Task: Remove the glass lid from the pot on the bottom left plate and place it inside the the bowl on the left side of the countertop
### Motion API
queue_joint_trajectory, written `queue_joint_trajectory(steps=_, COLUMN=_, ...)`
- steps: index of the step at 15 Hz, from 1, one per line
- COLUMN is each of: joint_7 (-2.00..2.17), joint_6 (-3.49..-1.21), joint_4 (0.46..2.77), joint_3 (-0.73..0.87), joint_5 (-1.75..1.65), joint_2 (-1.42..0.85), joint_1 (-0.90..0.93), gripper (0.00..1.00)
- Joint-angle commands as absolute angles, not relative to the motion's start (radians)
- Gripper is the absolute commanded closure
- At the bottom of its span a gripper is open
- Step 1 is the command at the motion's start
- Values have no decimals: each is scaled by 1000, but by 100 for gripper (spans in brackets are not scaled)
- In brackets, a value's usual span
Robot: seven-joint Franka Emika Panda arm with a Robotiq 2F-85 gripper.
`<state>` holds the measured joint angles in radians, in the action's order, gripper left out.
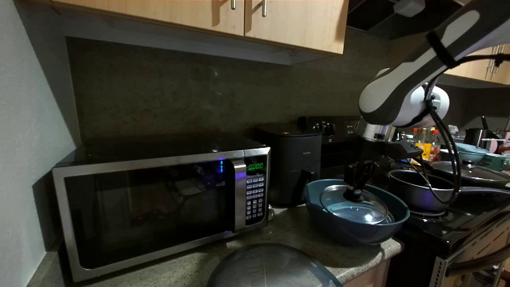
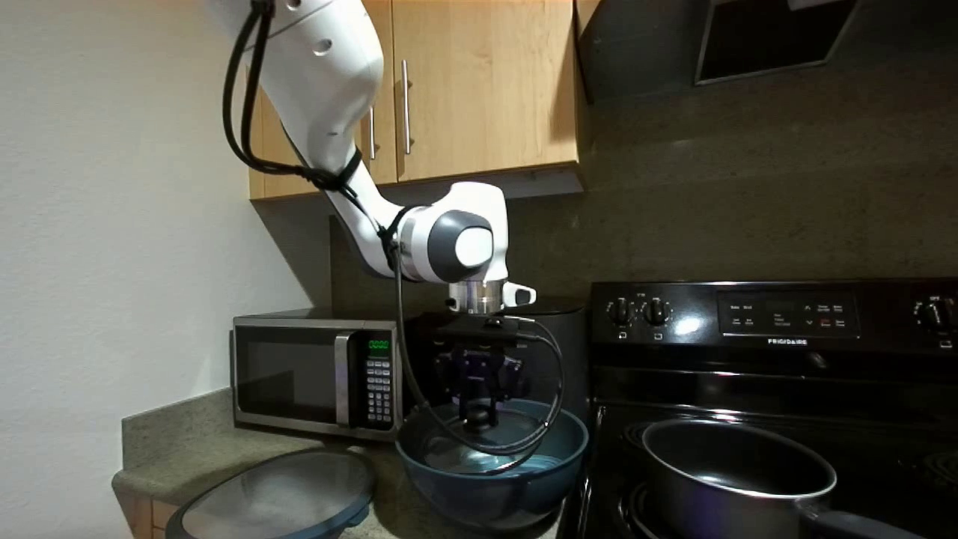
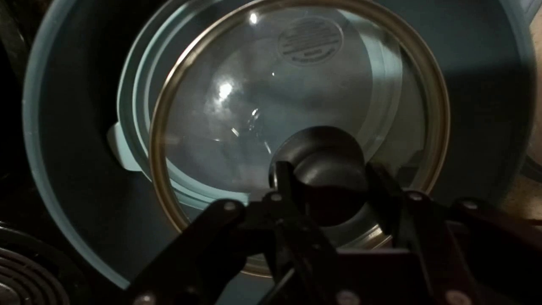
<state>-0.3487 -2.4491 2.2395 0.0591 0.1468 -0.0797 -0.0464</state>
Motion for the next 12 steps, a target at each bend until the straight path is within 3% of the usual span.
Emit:
queue_joint_trajectory(steps=1, joint_7=-349, joint_6=-2431, joint_4=2180, joint_3=49, joint_5=149, joint_2=-149, joint_1=-63, gripper=78)
queue_joint_trajectory(steps=5, joint_7=-354, joint_6=-2412, joint_4=2140, joint_3=47, joint_5=155, joint_2=-211, joint_1=-88, gripper=78)
queue_joint_trajectory(steps=6, joint_7=-350, joint_6=-2415, joint_4=2135, joint_3=48, joint_5=148, joint_2=-223, joint_1=-93, gripper=28)
queue_joint_trajectory(steps=12, joint_7=-353, joint_6=-2433, joint_4=2128, joint_3=44, joint_5=137, joint_2=-227, joint_1=-109, gripper=0)
